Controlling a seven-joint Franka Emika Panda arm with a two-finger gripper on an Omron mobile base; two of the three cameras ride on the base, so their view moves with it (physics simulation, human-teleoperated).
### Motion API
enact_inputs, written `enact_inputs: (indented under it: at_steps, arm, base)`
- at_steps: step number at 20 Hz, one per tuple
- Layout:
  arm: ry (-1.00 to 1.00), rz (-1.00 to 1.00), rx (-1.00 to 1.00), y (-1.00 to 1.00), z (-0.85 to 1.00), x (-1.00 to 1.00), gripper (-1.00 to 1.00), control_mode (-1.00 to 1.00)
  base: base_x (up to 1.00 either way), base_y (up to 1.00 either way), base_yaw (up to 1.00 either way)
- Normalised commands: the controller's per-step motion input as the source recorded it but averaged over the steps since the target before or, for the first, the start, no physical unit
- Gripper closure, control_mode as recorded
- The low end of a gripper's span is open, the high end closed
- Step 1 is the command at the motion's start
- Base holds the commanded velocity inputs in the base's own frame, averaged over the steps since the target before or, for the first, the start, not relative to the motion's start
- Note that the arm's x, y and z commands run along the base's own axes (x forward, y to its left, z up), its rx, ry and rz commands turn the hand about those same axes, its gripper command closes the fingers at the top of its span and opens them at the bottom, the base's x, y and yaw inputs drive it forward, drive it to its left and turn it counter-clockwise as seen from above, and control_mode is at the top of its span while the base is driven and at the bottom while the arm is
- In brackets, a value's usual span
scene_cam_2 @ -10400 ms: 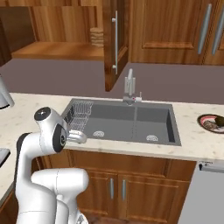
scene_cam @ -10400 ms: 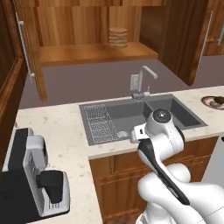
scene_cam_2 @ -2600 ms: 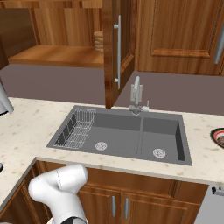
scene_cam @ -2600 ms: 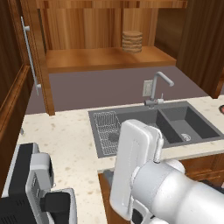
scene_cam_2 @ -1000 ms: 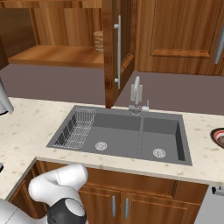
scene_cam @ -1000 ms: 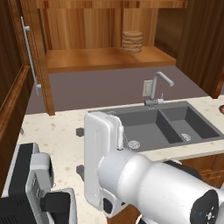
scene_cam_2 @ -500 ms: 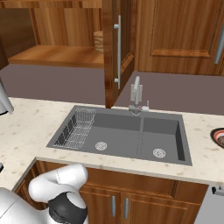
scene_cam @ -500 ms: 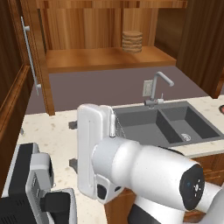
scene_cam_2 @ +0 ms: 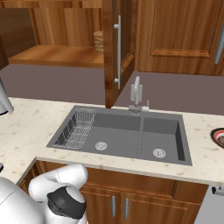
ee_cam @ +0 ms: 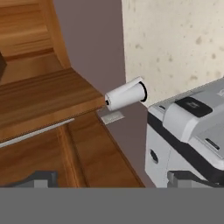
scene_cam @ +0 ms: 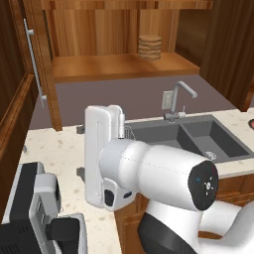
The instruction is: Pick the avocado and bread from the counter and place them on the plate. Then pick the jam from the cabinet and place it next to the plate. Lastly close the cabinet door.
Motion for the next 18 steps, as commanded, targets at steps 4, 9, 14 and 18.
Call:
enact_inputs:
  at_steps: [4, 9, 14, 18]
  arm:
    - [-0.04, 0.03, -0.16, 0.00, 0.17, 0.36, -1.00, -1.00]
    - [-0.05, 0.03, -0.22, 0.00, 0.16, 0.34, -1.00, -1.00]
    - [-0.05, 0.06, -0.22, 0.00, 0.10, 0.38, -1.00, -1.00]
    - [-0.06, 0.07, -0.21, -0.05, 0.14, 0.36, -1.00, -1.00]
  base:
    - [0.00, 0.00, 0.00]
    - [0.00, 0.00, 0.00]
    - [0.00, 0.00, 0.00]
    - [0.00, 0.00, 0.00]
